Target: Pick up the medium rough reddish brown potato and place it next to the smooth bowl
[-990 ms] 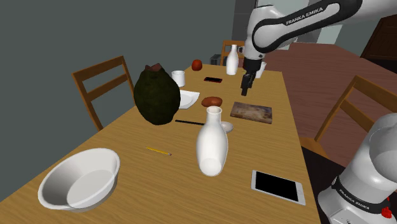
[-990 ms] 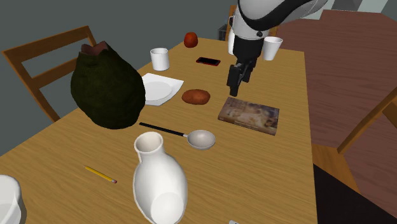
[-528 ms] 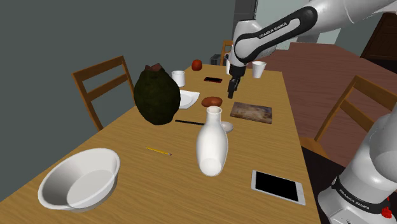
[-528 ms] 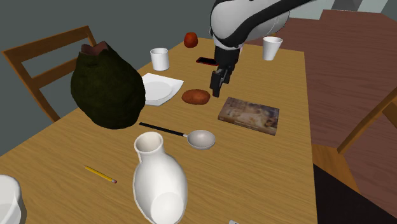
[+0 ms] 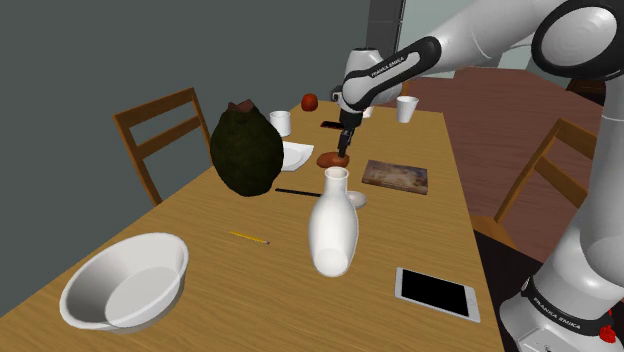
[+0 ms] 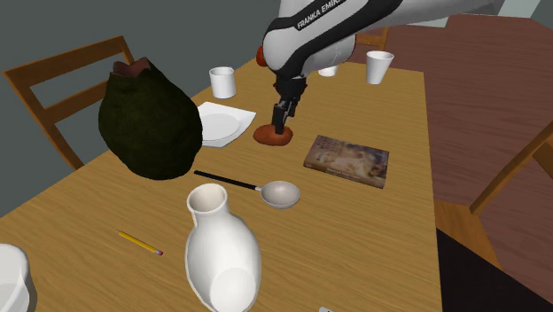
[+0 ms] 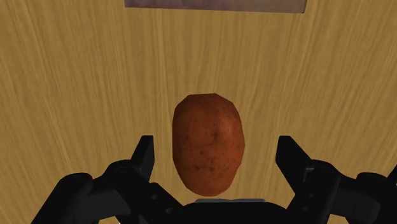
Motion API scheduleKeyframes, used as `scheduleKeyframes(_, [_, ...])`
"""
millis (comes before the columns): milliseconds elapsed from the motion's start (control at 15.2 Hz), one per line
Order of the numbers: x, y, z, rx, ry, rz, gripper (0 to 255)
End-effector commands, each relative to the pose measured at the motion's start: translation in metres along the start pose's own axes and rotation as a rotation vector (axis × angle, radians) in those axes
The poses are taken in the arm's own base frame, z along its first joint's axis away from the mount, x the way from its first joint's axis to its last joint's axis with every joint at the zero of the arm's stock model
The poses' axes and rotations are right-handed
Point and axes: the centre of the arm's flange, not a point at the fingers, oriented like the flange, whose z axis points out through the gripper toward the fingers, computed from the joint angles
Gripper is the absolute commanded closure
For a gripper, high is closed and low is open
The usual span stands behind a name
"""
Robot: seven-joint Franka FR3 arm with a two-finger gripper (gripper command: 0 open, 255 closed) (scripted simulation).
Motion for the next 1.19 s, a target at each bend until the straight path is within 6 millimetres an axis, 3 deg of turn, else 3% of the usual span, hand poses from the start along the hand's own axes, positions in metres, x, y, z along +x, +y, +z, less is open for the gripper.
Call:
scheduleKeyframes(0, [0.004,0.001,0.009,-0.001,0.003,-0.005,0])
scheduleKeyframes(330, [0.004,0.001,0.038,-0.001,0.003,-0.005,0])
scheduleKeyframes(858, [0.004,0.001,0.038,-0.001,0.003,-0.005,0])
scheduleKeyframes(924, [0.004,0.001,0.038,-0.001,0.003,-0.005,255])
scheduleKeyframes(1122, [0.004,0.001,0.038,-0.001,0.003,-0.005,255])
